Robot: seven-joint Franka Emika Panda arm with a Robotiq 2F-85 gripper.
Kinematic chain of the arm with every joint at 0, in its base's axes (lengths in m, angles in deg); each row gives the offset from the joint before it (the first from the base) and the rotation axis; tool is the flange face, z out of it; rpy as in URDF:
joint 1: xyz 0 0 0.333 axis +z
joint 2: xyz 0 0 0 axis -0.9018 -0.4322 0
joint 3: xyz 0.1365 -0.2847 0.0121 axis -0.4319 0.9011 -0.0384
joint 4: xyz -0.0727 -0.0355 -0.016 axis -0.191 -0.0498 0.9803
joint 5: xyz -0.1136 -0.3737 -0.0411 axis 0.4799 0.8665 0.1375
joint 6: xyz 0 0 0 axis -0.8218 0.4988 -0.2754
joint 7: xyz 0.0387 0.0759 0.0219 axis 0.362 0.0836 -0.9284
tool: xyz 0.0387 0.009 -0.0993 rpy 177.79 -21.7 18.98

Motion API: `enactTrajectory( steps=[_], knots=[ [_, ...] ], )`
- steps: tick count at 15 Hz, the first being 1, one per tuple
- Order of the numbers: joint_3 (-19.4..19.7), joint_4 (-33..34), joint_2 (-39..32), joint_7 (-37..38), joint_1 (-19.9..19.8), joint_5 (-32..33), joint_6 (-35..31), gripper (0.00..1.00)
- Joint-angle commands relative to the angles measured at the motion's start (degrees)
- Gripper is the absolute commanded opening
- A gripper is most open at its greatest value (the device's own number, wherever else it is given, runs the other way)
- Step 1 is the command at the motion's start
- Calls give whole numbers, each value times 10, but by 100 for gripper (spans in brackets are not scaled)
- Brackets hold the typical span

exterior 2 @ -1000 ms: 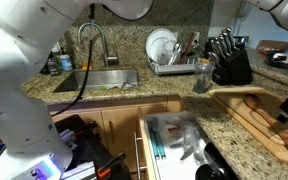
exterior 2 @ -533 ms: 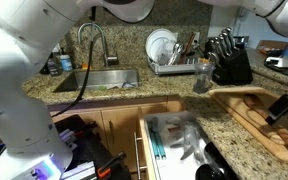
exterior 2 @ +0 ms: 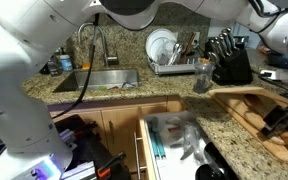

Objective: Pick the wooden spoon and put it in the drawer

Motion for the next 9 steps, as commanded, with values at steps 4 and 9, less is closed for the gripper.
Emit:
enactTrajectory(
  steps=[4, 9],
  knots=[
    [-3, 3, 2, -5, -2, -4, -1, 99],
    [-2, 3, -3, -2, -3, -3, 1, 52]
  ],
)
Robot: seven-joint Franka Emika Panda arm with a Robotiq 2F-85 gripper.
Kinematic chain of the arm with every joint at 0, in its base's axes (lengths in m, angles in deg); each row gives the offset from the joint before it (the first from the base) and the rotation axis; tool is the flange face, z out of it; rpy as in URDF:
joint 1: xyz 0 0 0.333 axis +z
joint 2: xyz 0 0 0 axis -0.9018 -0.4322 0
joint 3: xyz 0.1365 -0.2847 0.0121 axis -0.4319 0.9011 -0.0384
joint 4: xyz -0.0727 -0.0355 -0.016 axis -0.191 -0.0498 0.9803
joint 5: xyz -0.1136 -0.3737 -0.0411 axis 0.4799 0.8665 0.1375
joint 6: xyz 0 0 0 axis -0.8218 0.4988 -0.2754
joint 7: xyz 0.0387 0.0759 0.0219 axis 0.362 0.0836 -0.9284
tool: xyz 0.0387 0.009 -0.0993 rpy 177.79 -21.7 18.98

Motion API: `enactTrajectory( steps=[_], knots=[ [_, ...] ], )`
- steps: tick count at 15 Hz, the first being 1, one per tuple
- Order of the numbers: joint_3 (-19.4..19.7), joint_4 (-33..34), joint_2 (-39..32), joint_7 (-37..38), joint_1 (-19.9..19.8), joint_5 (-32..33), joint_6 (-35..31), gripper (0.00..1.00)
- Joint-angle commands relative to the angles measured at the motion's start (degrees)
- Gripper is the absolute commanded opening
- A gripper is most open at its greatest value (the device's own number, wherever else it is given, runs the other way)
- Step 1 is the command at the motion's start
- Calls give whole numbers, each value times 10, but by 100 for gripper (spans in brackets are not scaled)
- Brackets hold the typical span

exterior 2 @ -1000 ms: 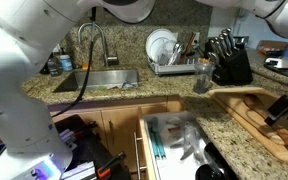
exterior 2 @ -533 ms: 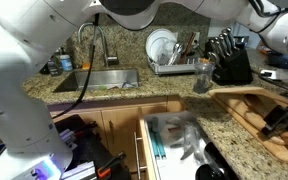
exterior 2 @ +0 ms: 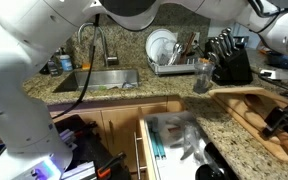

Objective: Pick the wooden spoon and put it in the drawer

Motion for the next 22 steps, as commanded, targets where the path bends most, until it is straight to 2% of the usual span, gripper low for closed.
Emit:
enactTrajectory(
  steps=[1, 7, 8, 13, 16, 22],
  knots=[
    [-1, 0, -2, -2, -3, -2, 0, 45],
    [-1, 14, -4, -3, -11, -5, 7, 3],
    [-7, 19, 0, -10, -19, -14, 12, 7],
    [-27, 29, 46, -98, -44, -47, 52, 7],
    [-40, 12, 85, -144, -46, -61, 133, 7],
    [-45, -27, 131, -182, -28, -35, 324, 7]
  ],
)
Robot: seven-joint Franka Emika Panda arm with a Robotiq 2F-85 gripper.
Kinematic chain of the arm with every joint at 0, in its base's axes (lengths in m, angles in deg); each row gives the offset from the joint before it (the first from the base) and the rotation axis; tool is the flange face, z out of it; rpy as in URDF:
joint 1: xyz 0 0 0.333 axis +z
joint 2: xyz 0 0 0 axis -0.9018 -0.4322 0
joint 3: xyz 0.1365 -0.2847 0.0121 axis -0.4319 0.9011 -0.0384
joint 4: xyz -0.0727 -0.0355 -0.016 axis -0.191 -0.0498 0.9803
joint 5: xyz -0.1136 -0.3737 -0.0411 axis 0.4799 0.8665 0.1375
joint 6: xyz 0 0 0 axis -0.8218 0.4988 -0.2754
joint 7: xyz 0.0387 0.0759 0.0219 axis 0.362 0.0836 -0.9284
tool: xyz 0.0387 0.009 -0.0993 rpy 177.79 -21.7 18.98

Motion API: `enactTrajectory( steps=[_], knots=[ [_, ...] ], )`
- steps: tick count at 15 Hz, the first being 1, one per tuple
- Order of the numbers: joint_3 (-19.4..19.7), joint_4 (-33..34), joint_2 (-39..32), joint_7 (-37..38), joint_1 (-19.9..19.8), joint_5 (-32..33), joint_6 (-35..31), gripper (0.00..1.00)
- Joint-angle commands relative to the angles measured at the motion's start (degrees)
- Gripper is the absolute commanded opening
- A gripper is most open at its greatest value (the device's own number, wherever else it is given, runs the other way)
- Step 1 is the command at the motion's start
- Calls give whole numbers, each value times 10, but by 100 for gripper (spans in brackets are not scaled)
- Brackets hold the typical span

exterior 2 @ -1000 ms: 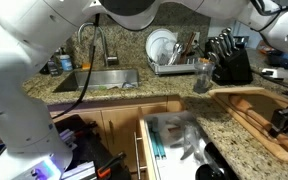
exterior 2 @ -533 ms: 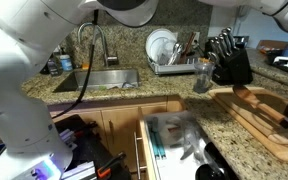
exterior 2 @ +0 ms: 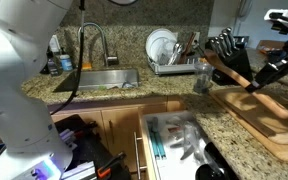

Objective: Pick the wooden spoon and put it in the drawer

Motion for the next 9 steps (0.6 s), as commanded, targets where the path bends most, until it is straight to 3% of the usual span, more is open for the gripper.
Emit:
enactTrajectory(
  steps=[1, 2, 6, 7, 9],
  knots=[
    [-3, -46, 31, -33, 2, 20, 98, 7],
    [0, -12, 8, -11, 3, 8, 61, 28],
    [0, -20, 8, -18, 3, 13, 92, 28],
    [0, -20, 8, -18, 3, 13, 92, 7],
    [3, -49, 18, -20, 42, 76, 128, 7]
  ],
)
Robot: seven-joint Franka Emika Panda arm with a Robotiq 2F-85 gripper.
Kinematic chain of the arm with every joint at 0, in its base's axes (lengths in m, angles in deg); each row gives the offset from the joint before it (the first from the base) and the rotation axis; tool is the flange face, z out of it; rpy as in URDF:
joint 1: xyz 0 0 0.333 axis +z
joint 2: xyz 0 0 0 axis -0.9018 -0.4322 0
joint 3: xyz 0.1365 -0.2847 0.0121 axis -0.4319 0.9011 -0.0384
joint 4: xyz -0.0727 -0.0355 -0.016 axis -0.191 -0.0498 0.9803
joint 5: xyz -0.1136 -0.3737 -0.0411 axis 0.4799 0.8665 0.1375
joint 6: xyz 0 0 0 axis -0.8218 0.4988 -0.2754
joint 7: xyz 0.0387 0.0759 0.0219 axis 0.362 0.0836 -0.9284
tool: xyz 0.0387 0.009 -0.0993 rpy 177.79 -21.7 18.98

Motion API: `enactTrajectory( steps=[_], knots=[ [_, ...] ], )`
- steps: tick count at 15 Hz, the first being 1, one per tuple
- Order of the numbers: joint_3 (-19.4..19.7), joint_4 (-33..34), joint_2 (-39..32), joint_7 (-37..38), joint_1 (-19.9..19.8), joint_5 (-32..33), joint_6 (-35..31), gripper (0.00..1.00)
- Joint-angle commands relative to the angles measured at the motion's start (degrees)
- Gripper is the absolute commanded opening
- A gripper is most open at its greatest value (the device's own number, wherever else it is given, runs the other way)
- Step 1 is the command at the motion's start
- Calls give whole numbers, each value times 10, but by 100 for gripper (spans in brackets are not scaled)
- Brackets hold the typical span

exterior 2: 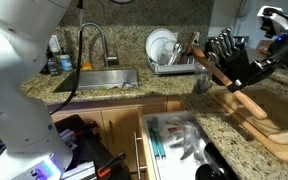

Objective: Pick the wooden spoon and put it in the drawer

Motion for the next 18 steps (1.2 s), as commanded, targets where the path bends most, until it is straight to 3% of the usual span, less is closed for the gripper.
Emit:
enactTrajectory(
  steps=[1, 7, 8, 9, 12, 13, 14, 18],
  knots=[
    [-1, -48, 22, -7, 48, 69, 40, 7],
    [-4, -144, 67, -31, 139, 182, 138, 7],
    [23, -74, 18, -15, 145, 141, 125, 7],
    [25, -82, 21, -16, 156, 147, 129, 28],
    [33, -79, 19, -14, 161, 146, 127, 28],
    [35, -82, 19, 7, 159, 125, 118, 7],
    [32, -106, 24, 75, 165, 131, 103, 7],
    [50, -228, 49, 220, 221, 138, 40, 7]
  ],
)
